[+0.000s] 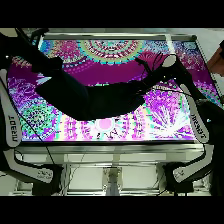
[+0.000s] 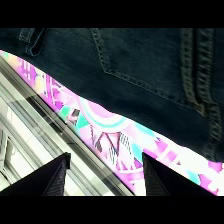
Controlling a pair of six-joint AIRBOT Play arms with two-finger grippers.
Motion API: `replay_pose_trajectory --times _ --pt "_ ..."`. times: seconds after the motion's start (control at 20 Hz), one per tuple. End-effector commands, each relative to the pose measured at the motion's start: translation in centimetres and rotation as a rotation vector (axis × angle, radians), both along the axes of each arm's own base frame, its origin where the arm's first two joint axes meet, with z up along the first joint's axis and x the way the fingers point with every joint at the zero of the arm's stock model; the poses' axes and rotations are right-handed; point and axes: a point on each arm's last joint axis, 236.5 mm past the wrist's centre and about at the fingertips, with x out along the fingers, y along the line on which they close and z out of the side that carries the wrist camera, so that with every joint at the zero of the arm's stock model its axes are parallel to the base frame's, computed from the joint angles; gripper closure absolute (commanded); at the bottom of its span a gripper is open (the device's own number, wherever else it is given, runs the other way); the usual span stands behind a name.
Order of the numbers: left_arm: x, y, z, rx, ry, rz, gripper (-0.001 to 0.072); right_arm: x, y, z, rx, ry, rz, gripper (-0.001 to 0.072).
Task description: Fold the clothes and pants, and hang the long-sleeved shirts on hangers.
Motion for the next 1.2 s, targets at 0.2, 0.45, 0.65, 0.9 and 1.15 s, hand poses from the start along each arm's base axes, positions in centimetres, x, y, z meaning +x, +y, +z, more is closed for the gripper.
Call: replay_pose_trajectory --times 0.2,0.45,0.65,0.9,1.15 --pt "1.6 -8.4 -2.2 -0.217 0.067 -0.057 0.0684 1.3 -3.6 0.0 -0.007 0.011 -0.074 0.0229" --pt "4.0 -19.1 0.4 -0.561 -0.030 -0.114 0.0684 1.6 -5.3 -0.6 -0.050 0.008 -0.094 0.0228" --pt "3.7 -24.4 -5.8 -0.558 0.065 -0.142 0.0682 1.6 -5.9 -1.0 -0.078 0.006 -0.092 0.0228" --pt "1.2 -31.6 -10.2 -0.754 0.260 -0.183 0.0672 1.5 -6.9 -1.8 -0.130 0.002 -0.088 0.0227" --pt "1.4 -35.4 -4.7 -1.194 0.284 -0.216 0.0163 1.5 -8.3 -2.6 -0.200 -0.001 -0.083 0.0227"
